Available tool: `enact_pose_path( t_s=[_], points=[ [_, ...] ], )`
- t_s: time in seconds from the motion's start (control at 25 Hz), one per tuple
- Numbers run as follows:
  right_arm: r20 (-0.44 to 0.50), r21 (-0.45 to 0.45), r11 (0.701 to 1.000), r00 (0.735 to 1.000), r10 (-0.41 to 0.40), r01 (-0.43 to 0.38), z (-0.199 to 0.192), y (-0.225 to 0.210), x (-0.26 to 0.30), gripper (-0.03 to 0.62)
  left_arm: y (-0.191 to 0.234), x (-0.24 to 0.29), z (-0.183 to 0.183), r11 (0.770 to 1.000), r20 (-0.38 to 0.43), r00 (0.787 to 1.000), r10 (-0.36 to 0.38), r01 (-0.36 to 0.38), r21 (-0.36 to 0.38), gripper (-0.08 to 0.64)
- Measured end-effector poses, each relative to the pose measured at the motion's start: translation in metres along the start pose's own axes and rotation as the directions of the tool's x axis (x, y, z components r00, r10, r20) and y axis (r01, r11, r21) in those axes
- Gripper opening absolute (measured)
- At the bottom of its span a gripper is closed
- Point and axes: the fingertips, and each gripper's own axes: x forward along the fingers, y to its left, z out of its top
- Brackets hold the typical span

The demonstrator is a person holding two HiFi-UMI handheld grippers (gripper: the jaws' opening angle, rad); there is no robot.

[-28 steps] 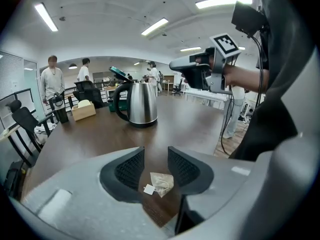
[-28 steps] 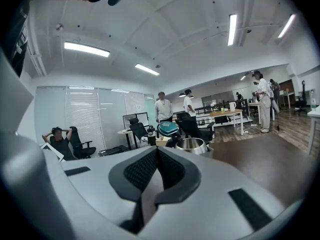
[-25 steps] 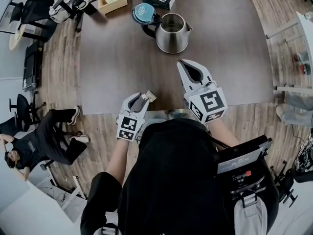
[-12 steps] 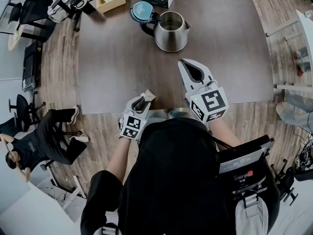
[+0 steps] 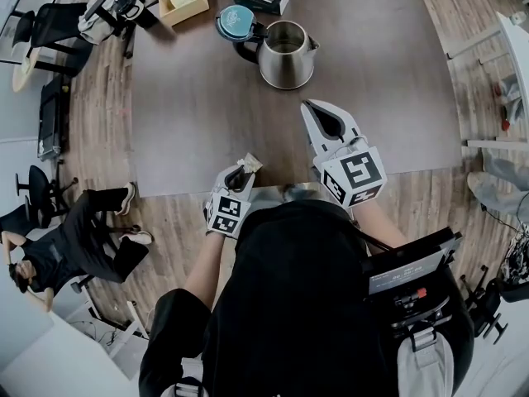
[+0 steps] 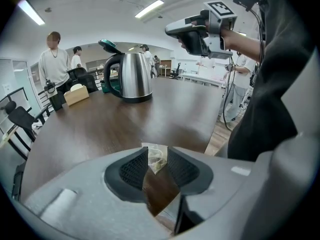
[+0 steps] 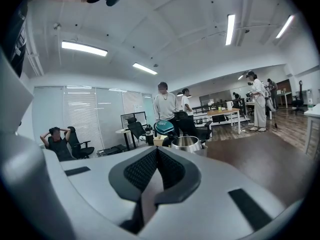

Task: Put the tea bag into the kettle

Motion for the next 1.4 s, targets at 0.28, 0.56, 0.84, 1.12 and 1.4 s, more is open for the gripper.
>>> enact_pose_path(
  t_s=[0.28,0.56,0.84,1.12,1.4],
  points=[
    [0.002,-0.001,1.000,1.000,-0.002,0.002,0.000,-0.002,-0.001,0.008,0.002,0.003,0.003,1.000,-0.005,1.000,0.009,-0.009,-0.011,0.118],
    [0.005,-0.004,1.000,1.000,0.000,0.000,0.002,-0.003,-0.001,0.008,0.011,0.004,0.003,0.998,-0.017,0.998,0.056,-0.057,-0.017,0.008],
    [0.014,-0.007,1.000,1.000,0.003,-0.003,0.005,-0.004,-0.007,0.008,0.013,0.001,0.011,0.997,0.003,0.997,0.075,-0.075,-0.032,0.006],
    [0.025,-0.007,1.000,1.000,0.006,-0.006,0.009,-0.003,-0.009,0.008,0.020,-0.006,0.023,0.994,0.033,0.995,0.090,-0.088,-0.068,0.006],
    [0.035,-0.008,1.000,0.999,0.001,-0.001,0.013,-0.007,-0.011,0.008,0.035,-0.020,0.058,0.987,0.114,0.985,0.126,-0.114,-0.111,0.006]
  ],
)
